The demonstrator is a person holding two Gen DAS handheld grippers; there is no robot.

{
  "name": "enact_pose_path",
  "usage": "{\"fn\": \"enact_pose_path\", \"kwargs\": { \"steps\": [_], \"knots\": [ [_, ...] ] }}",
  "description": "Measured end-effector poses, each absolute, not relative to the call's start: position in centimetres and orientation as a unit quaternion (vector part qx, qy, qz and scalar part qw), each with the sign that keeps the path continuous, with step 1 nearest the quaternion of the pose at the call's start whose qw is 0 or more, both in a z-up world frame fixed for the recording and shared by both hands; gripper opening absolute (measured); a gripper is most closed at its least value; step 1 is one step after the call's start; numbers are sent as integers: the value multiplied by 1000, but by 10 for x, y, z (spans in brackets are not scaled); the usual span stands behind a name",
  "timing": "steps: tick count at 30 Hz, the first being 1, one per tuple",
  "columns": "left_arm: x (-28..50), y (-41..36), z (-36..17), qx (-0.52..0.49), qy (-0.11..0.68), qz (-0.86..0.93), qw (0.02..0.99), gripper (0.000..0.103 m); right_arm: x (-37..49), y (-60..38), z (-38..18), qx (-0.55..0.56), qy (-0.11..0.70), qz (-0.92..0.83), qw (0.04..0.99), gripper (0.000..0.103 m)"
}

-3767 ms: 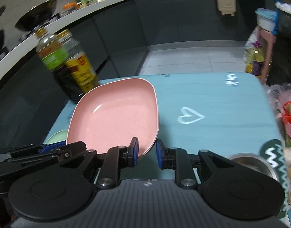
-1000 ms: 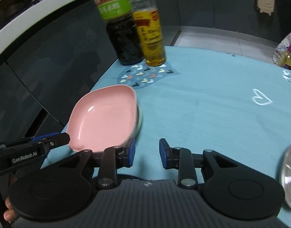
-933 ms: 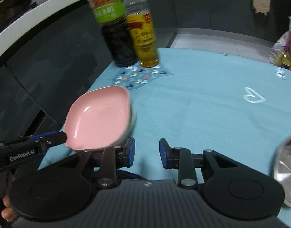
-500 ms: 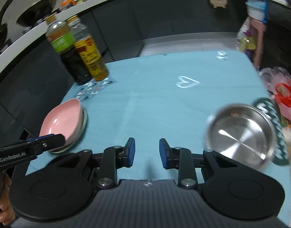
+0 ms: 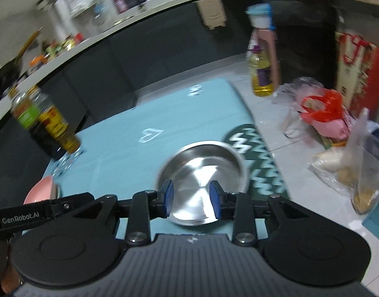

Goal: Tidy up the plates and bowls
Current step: 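Move both grippers to the rim of the steel bowl, then close both grippers on the steel bowl rim and lift it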

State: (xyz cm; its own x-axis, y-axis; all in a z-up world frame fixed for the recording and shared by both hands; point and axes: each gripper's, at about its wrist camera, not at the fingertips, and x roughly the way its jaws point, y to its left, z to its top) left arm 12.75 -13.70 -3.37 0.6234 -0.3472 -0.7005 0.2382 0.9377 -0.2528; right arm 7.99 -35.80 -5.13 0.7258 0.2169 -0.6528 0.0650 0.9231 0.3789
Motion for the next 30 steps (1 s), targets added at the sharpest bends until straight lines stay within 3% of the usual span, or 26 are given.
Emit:
{"fn": "enact_pose_path", "kwargs": {
  "steps": [30],
  "knots": [
    [177, -184, -75, -67, 475, -151, 865, 26, 99, -395, -89, 254, 401, 8, 880, 23]
  ]
}}
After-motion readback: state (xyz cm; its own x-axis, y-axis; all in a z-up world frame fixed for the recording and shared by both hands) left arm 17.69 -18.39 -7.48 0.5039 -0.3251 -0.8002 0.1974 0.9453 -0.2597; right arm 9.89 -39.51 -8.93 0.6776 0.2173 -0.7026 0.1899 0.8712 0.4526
